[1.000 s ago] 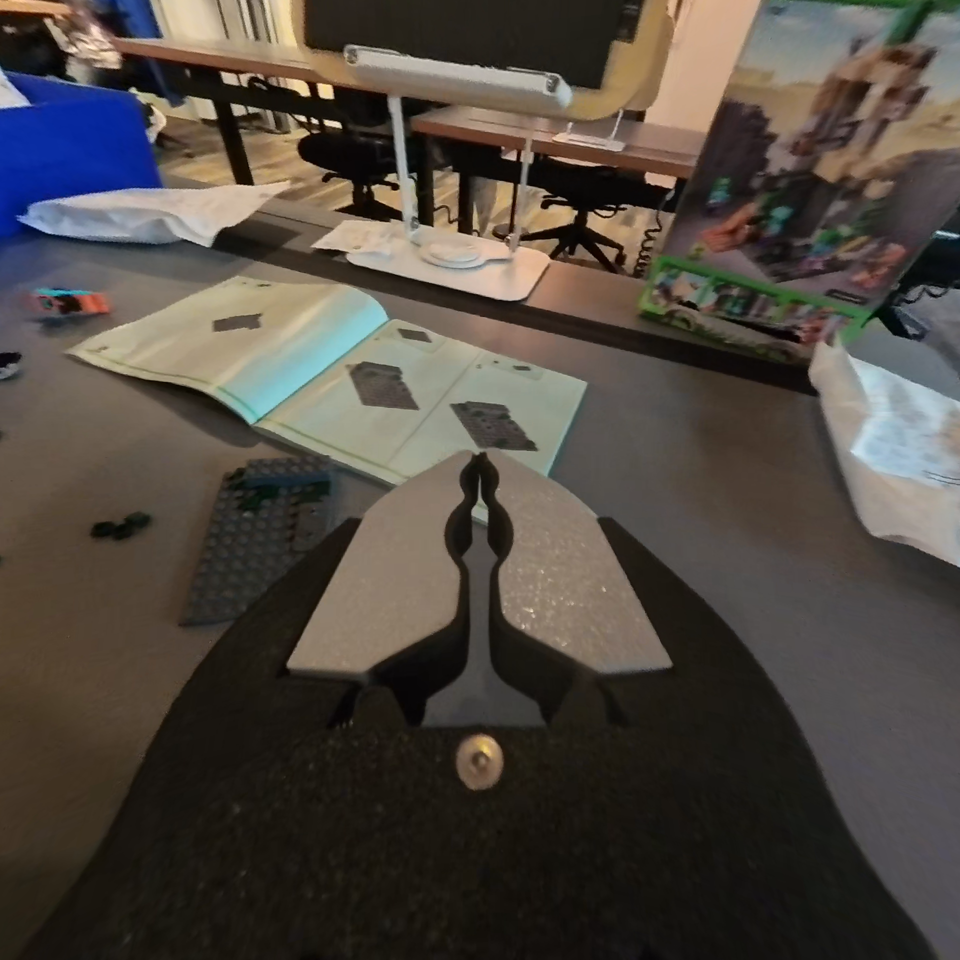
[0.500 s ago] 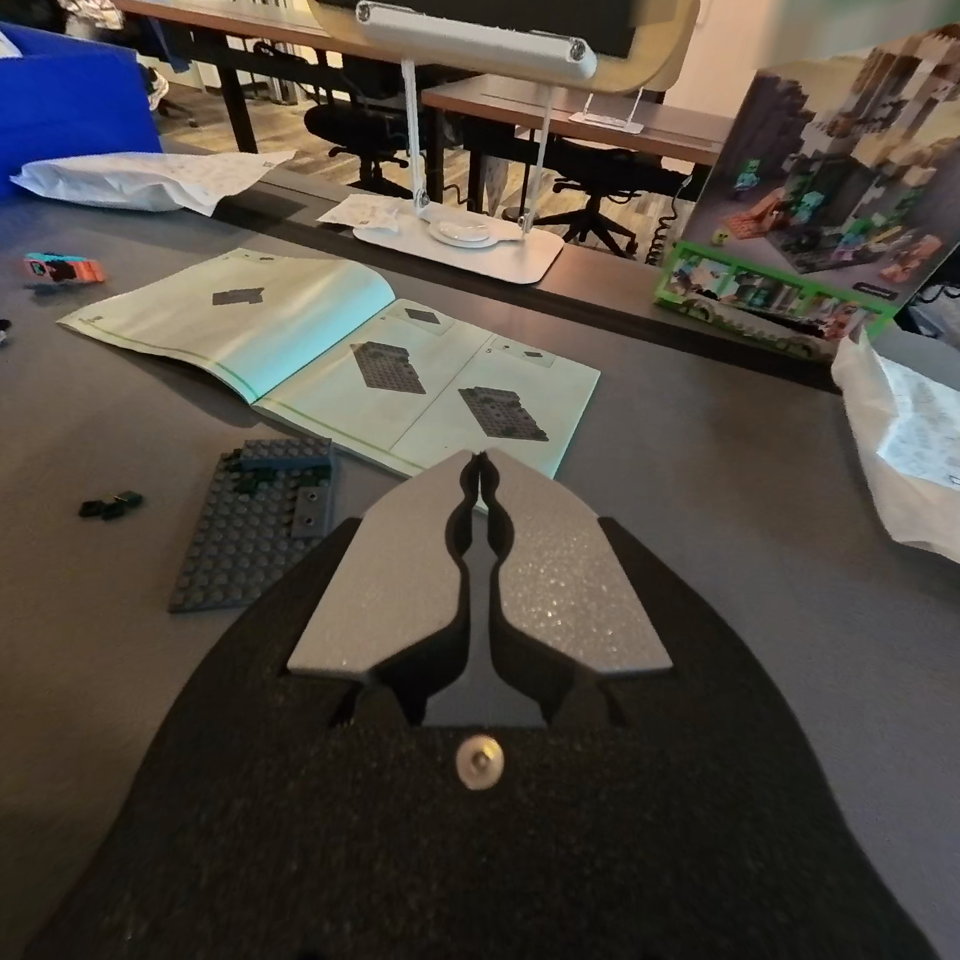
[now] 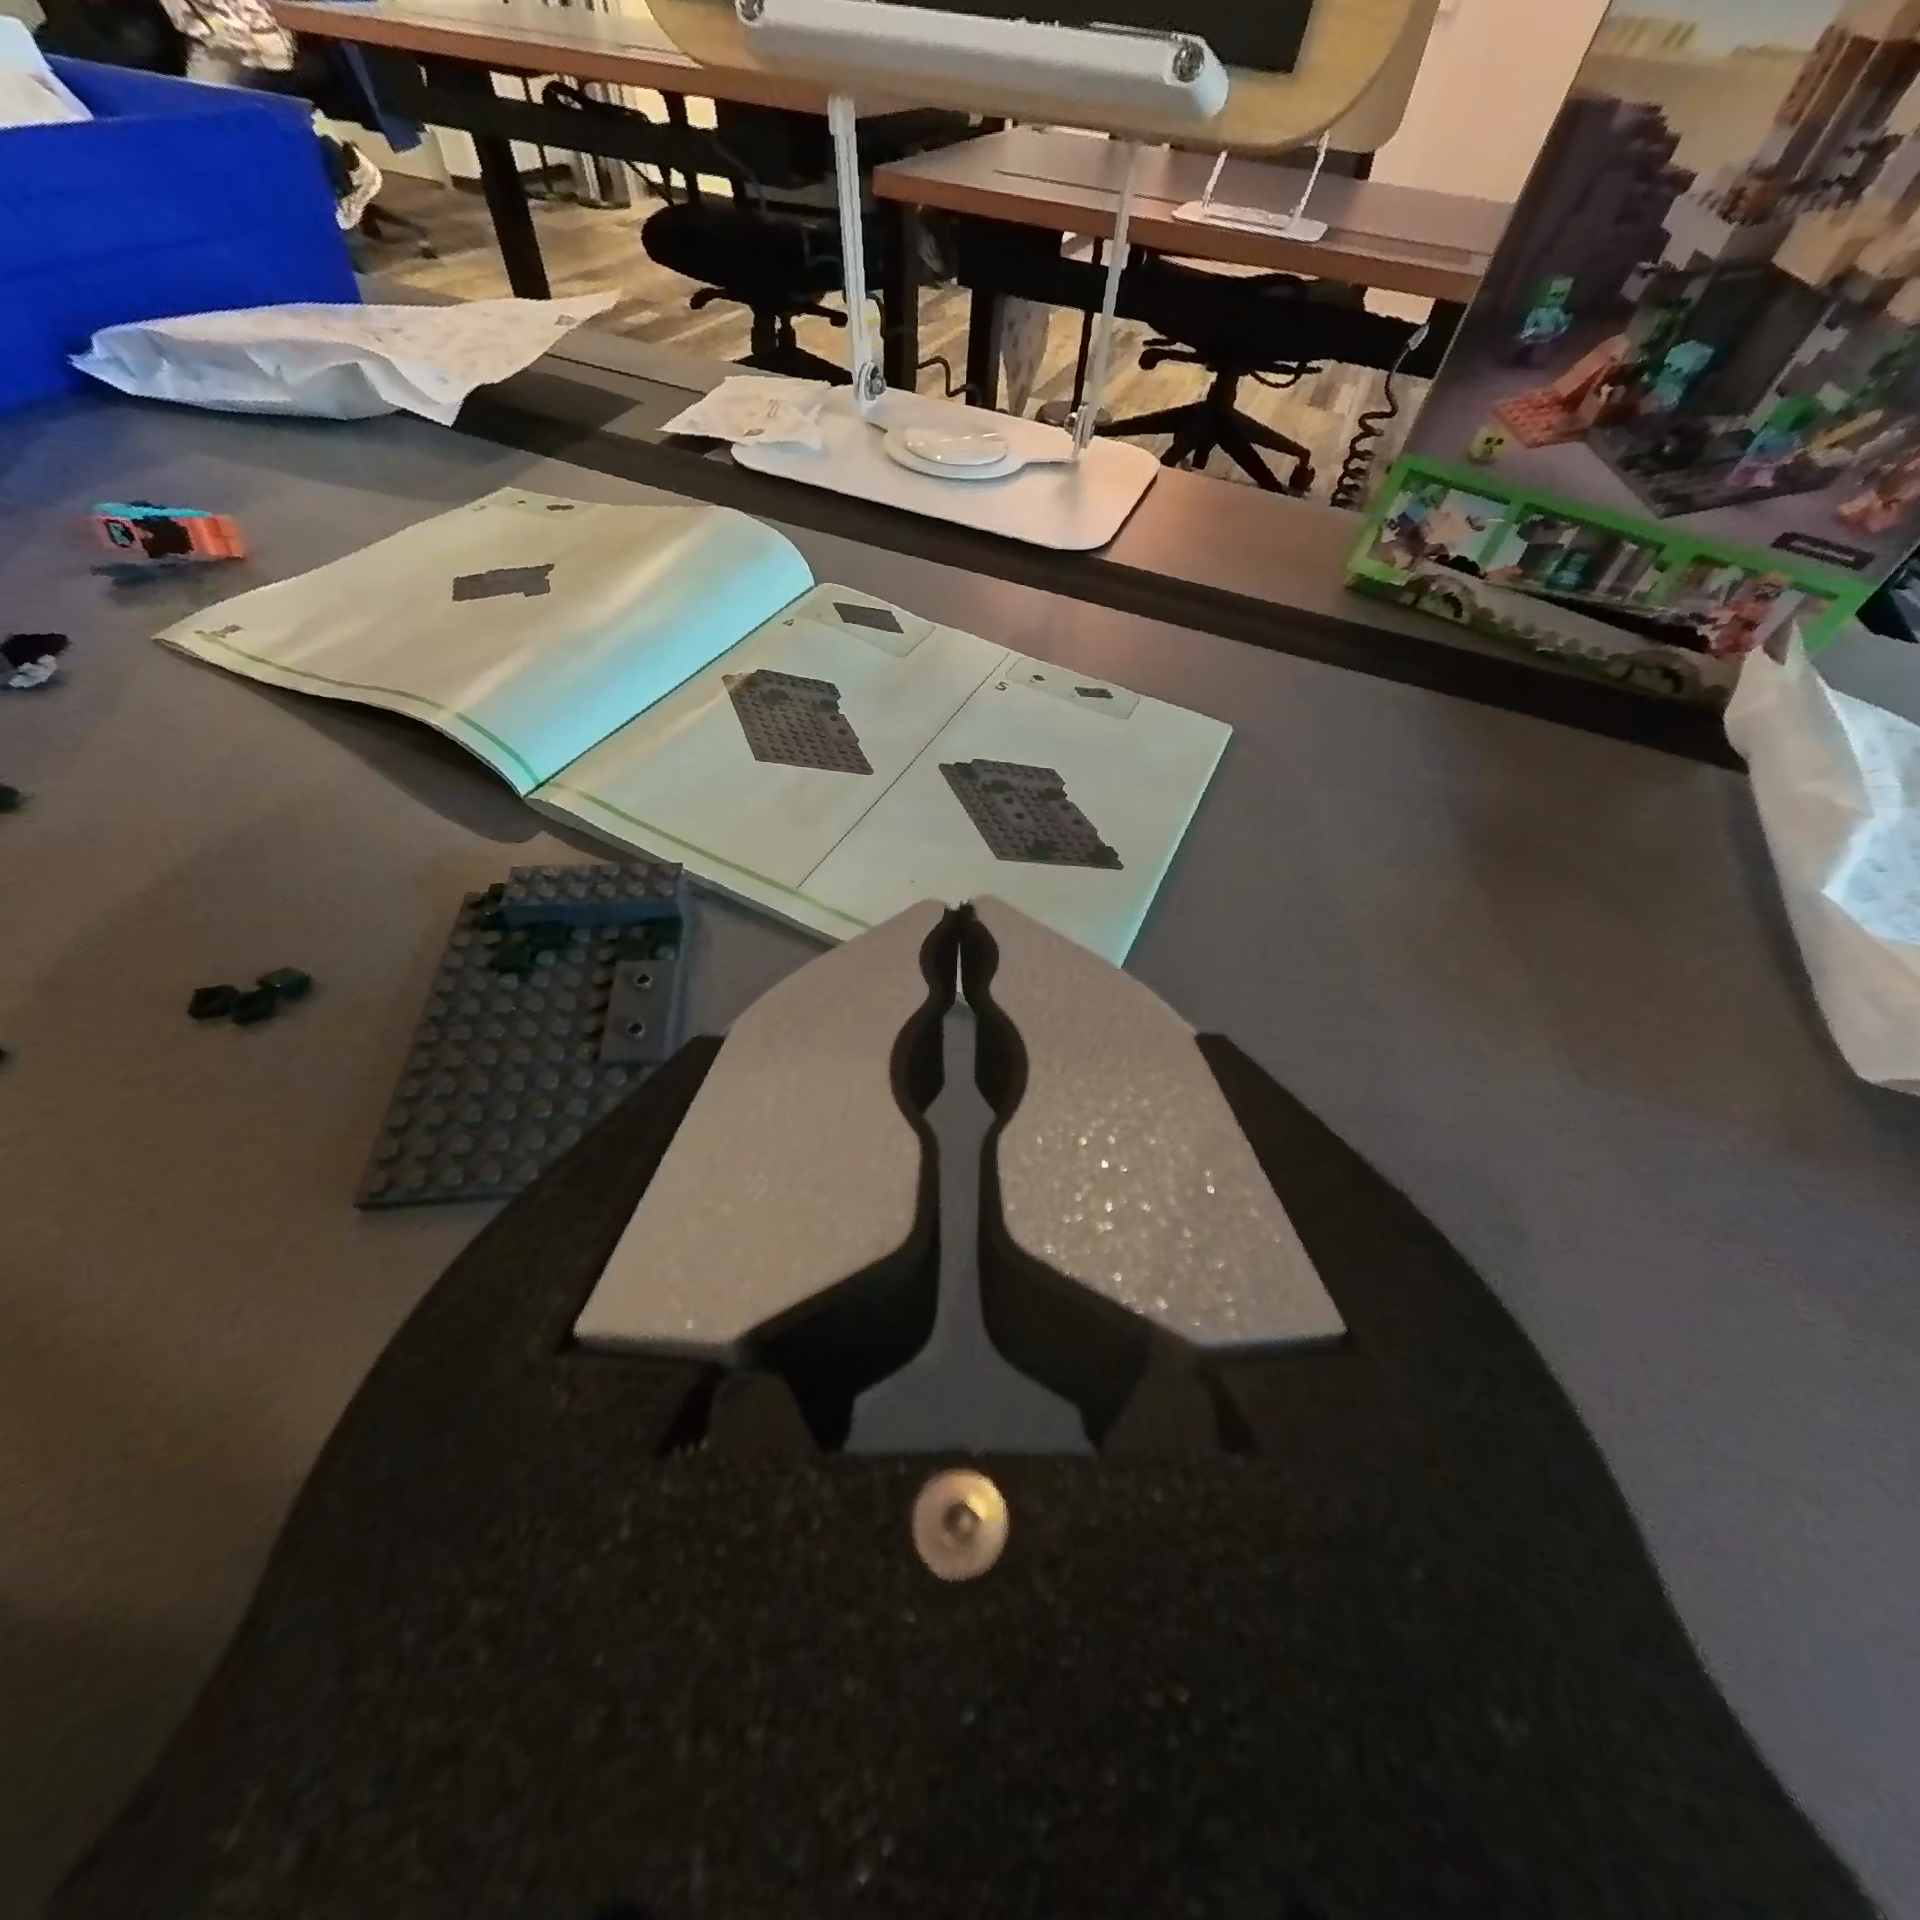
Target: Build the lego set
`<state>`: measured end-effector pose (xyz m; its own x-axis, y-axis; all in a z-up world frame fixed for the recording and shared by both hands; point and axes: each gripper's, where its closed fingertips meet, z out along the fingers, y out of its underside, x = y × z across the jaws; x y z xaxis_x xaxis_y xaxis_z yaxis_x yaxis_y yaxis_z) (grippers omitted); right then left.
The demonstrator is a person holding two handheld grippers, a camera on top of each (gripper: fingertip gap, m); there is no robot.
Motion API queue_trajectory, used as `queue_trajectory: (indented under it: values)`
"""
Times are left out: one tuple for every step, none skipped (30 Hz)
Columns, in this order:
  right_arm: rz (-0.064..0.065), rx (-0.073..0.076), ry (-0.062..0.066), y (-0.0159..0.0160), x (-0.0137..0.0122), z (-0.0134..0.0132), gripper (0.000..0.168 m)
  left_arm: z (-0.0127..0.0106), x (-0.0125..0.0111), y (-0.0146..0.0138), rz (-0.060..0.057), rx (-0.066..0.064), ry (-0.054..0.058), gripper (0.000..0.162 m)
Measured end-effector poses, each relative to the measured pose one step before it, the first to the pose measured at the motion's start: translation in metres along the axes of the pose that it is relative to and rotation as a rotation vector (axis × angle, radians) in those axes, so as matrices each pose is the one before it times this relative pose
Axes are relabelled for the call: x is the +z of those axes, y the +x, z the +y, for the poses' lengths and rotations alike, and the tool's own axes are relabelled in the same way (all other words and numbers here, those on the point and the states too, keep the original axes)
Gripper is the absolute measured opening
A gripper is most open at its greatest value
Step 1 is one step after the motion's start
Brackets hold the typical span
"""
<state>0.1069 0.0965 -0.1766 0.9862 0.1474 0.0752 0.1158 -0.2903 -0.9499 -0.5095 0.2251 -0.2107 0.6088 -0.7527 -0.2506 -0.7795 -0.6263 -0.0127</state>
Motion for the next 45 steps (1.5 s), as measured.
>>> queue_trajectory:
  values:
    - [0.0001, -0.003, -0.0015, -0.00024, 0.0003, 0.00024, 0.0, -0.00816, 0.0, 0.00147, 0.0025, 0.0037, 0.036, 0.011]
    - [0.0004, -0.0025, -0.0016, -0.00015, 0.00018, 0.00029, 0.0, -0.00821, 0.00086, 0.00128, 0.003, 0.0079, 0.0329, 0.017]
    - [0.0005, -0.0015, -0.0017, -0.00009, 0.00023, 0.00019, 0.0, -0.00897, 0.00128, 0.00037, -0.0027, 0.0074, 0.0363, 0.018]
    - [0.0012, -0.0016, -0.0011, 0.00009, 0.00004, 0.00009, 0.0, -0.00879, 0.00178, 0.00119, 0.008, 0.0043, 0.0336, 0.019]
    - [0.0024, -0.0023, -0.0007, 0.00018, -0.00002, 0.00005, 0.0, -0.00783, 0.00222, 0.00183, 0.0181, -0.0027, 0.0263, 0.019]
    - [0.0031, -0.0024, -0.0009, 0.00029, -0.00019, -0.00008, 0.0, -0.00662, 0.00286, 0.0016, 0.0228, -0.009, 0.0183, 0.019]
    - [0.003, -0.002, -0.0001, 0.00033, -0.00011, -0.00007, 0.0, -0.00601, 0.00374, 0.00108, 0.0232, -0.0071, 0.0144, 0.02]
    - [0.0023, -0.0017, 0.0006, 0.00021, -0.00006, -0.00017, 0.0, -0.00505, 0.00449, 0.00011, 0.017, -0.0012, 0.0105, 0.021]
    - [0.0014, -0.0017, -0.0005, 0.00002, 0.00009, -0.00001, 0.0, -0.0036, 0.00477, -0.00088, 0.0102, 0.0038, 0.0031, 0.021]
    - [0.0018, -0.0027, -0.0014, 0.00005, 0.00016, 0.00016, 0.0, -0.00231, 0.00491, 0.00012, 0.0133, 0.0157, -0.0031, 0.023]
    - [0.0019, -0.0029, -0.0012, 0.00016, 0.0001, 0.00028, 0.0, -0.0018, 0.00457, 0.00125, 0.0173, 0.0231, -0.0014, 0.024]
    - [0.0008, -0.0012, -0.0019, 0.0001, 0.00012, 0.00037, 0.0, -0.00031, 0.00412, 0.00259, 0.0234, 0.0284, -0.0082, 0.024]
    - [0.0006, -0.0002, -0.002, 0.0002, 0.0001, 0.00041, 0.0, 0.00054, 0.00364, 0.00132, 0.0101, 0.0318, -0.0108, 0.024]
    - [0.0015, -0.0006, -0.0009, 0.00032, 0.00008, 0.0003, 0.0, 0.00092, 0.00307, -0.00115, -0.0084, 0.0306, -0.0121, 0.024]
    - [0.0012, -0.0002, -0.0005, 0.00026, 0.00011, 0.00023, 0.0, 0.00054, 0.00202, 0.00049, 0.0004, 0.0293, -0.0066, 0.024]
    - [0.0002, 0.0012, -0.0005, 0.00024, 0.00031, 0.00031, 0.0, -0.00126, 0.00012, 0.00073, 0.0069, 0.0138, 0.0066, 0.023]
    - [-0.001, 0.0016, -0.0009, -0.00003, 0.00042, 0.0004, 0.0, -0.00104, 0.00003, -0.00104, -0.0019, 0.0101, 0.0032, 0.026]
    - [-0.0017, 0.0004, -0.0017, -0.00031, 0.00061, 0.00049, 0.0, -0.00006, 0.00002, 0.00006, 0.0034, 0.0193, 0.0006, 0.027]
    - [-0.0016, -0.0017, -0.0018, -0.00055, 0.00052, 0.00038, 0.0, 0.00071, -0.00008, 0.00074, 0.0055, 0.019, -0.0038, 0.027]
    - [-0.0009, -0.0031, -0.0008, -0.00037, 0.00034, 0.00013, 0.0, 0.00155, 0.00004, 0.00047, 0.0012, 0.0217, -0.0077, 0.028]
    - [-0.0009, -0.0023, 0.0, -0.00036, 0.00007, 0.00004, 0.0, 0.00236, 0.00041, 0.00185, 0.0066, 0.0255, -0.0116, 0.033]
    - [-0.0006, -0.0001, 0.001, -0.00009, -0.00012, -0.00007, 0.0, 0.00233, 0.00035, 0.00273, 0.0111, 0.0249, -0.009, 0.036]
    - [-0.0006, 0.002, 0.002, 0.00013, -0.00018, -0.0001, 0.0, 0.00137, 0.00021, -0.00006, -0.0048, 0.0149, -0.0026, 0.037]
    - [-0.0009, 0.0031, 0.0008, 0.00014, 0.00004, 0.00006, 0.0, 0.00087, 0.00049, -0.00043, -0.0023, 0.0086, -0.001, 0.037]
    - [-0.0011, 0.0016, -0.0007, -0.00004, 0.00028, 0.00022, 0.0, -0.00032, 0.00063, 0.00076, 0.0061, 0.009, 0.0065, 0.036]
    - [-0.0015, -0.0009, -0.0012, -0.00029, 0.00037, 0.0002, 0.0, -0.00074, 0.00006, 0.00053, 0.0066, 0.0062, 0.0089, 0.033]
    - [-0.0013, -0.0029, -0.001, -0.00054, 0.00021, 0.00007, 0.0, -0.00078, 0.0004, -0.00285, -0.0137, 0.0073, 0.0085, 0.028]
    - [-0.0007, -0.0033, -0.0008, -0.00045, 0.00016, 0.00018, 0.0, -0.00035, 0.00057, -0.00377, -0.0177, -0.0017, 0.0063, 0.022]
    - [-0.0004, -0.0018, -0.0005, -0.00034, -0.00005, 0.00012, 0.0, 0.00066, 0.00016, -0.00342, -0.0114, -0.0142, -0.0014, 0.017]
    - [0.0, 0.0005, 0.0005, 0.00015, -0.00021, -0.00007, 0.0, 0.00155, -0.00064, -0.00056, 0.0073, -0.0146, -0.0056, 0.011]
    - [0.0005, 0.0023, 0.0015, 0.00026, -0.00025, -0.00013, 0.0, 0.0016, -0.00161, -0.00347, -0.0145, -0.0169, -0.005, 0.006]
    - [0.0002, 0.0028, 0.0014, 0.0004, -0.00031, -0.0002, 0.0, 0.00139, -0.00206, -0.00875, -0.0476, -0.0132, 0.0007, 0.001]
    - [-0.0003, 0.0025, 0.0005, 0.00018, 0.0, -0.00001, 0.0, 0.0027, -0.00249, -0.00302, -0.0059, -0.0162, -0.0046, 0.001]
    - [-0.0008, 0.0009, -0.0012, 0.00005, 0.00024, 0.00028, 0.0, 0.00187, -0.00286, -0.00075, 0.0068, -0.0196, 0.0014, 0.001]
    - [-0.0007, -0.0012, -0.0021, -0.00018, 0.00022, 0.00034, 0.0, 0.00253, -0.00295, -0.00222, -0.0067, -0.014, -0.0033, 0.001]
    - [-0.0005, -0.0023, -0.0012, -0.00037, 0.00031, 0.00018, 0.0, 0.00457, -0.00273, -0.00161, -0.0064, -0.0051, -0.0162, 0.001]
    - [-0.0006, -0.0021, -0.0003, -0.0004, 0.00025, 0.0, 0.0, 0.00506, -0.00248, -0.00193, -0.0112, -0.0048, -0.0211, 0.001]
    - [-0.0013, -0.0011, -0.0005, -0.00035, 0.00031, 0.00003, 0.0, 0.00306, -0.00209, -0.00157, -0.0109, -0.0099, -0.0123, 0.001]
    - [-0.0017, -0.0003, -0.0009, -0.00036, 0.0004, 0.00015, 0.0, -0.00119, -0.00183, 0.00203, 0.0093, -0.0105, 0.0096, 0.001]
    - [-0.0015, -0.0002, -0.0008, -0.00034, 0.0004, 0.00014, 0.0, -0.00494, -0.00153, 0.00431, 0.0173, -0.002, 0.0285, 0.001]
    - [-0.0012, -0.0007, -0.0007, -0.00034, 0.00036, -0.00008, 0.0, -0.00642, -0.00089, 0.0035, 0.008, 0.0032, 0.0325, 0.001]
    - [-0.0009, -0.0012, -0.0007, -0.00029, 0.00017, -0.00001, 0.0, -0.00621, 0.00015, 0.00322, 0.0082, -0.0009, 0.0244, 0.001]
    - [-0.0009, -0.0012, -0.0013, -0.00032, 0.00007, 0.00019, 0.0, -0.0054, 0.00115, 0.00465, 0.0221, -0.0027, 0.0165, 0.002]
    - [-0.0007, -0.0009, -0.001, -0.00012, 0.00007, 0.00018, 0.0, -0.00404, 0.00208, 0.00343, 0.0184, -0.0004, 0.0087, 0.007]
    - [0.0002, -0.0002, 0.0004, -0.00009, -0.00027, -0.00007, 0.0, -0.00215, 0.00245, -0.00088, -0.0068, 0.0048, -0.0032, 0.012]
